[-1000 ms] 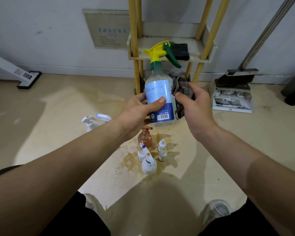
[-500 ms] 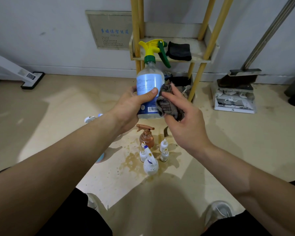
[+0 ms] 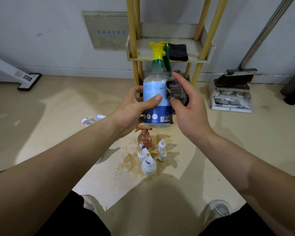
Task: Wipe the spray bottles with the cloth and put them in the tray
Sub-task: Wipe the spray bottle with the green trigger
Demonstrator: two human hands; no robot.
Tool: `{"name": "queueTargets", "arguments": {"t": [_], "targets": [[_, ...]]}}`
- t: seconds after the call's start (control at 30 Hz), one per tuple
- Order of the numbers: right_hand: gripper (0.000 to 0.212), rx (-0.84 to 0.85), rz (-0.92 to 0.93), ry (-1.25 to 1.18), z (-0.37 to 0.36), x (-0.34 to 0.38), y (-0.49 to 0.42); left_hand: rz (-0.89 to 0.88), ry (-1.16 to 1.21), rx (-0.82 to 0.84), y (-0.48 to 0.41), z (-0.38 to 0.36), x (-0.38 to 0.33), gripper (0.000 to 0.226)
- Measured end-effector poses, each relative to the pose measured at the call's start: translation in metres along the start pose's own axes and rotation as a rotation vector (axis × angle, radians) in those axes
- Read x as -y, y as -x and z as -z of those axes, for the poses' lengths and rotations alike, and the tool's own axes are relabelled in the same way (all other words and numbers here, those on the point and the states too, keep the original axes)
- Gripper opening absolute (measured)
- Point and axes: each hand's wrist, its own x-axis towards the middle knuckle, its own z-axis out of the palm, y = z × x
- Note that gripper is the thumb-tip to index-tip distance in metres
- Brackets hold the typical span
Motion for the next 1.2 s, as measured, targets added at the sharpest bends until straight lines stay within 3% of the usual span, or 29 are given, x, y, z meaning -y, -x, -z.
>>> {"name": "queueTargets", "arguments": {"t": [0.13,0.2,0.3,0.43,0.57,0.73,0.87,0.97,1.1,1.2], "targets": [[0.058,-0.008,-0.019,-0.023,0.002,-0.003,-0.004,0.004,-0.004,0.075,0.001,-0.006,-0.003,0.045],[0.06,-0.02,-0.04,-0.037,0.003,-0.004,-0.003,0.035,0.023,0.057,0.001,-0.005,-0.008,0.04],[0.067,-0.058,-0.079,-0.043,0.003,-0.007,-0.003,0.032,0.011,0.08,-0.001,0.001,-0.008,0.04],[0.066,-0.032,-0.103,-0.049,0.001,-0.005,-0.007,0.053,0.058,0.074,-0.001,0.004,-0.004,0.069],[0.064,0.08,0.052,0.073,0.002,0.004,-0.004,0.058,0.07,0.056,0.001,-0.001,-0.004,0.073],[0.063,0.197,0.328,0.358,-0.008,0.001,0.017,0.02,0.103,-0.008,0.002,-0.001,-0.01,0.036],[0.064,0.176,0.369,0.403,-0.01,-0.008,0.028,0.018,0.103,-0.053,0.001,0.0,-0.011,0.044],[0.064,0.105,0.248,0.295,-0.008,-0.008,0.024,0.037,0.088,-0.062,0.002,-0.001,-0.009,0.059],[0.056,-0.066,-0.04,0.036,-0.008,-0.004,0.01,0.036,0.042,-0.06,0.003,-0.005,-0.009,0.054],[0.055,-0.05,-0.028,0.032,-0.01,-0.004,0.014,0.022,0.056,-0.098,0.0,-0.006,-0.008,0.053]]}}
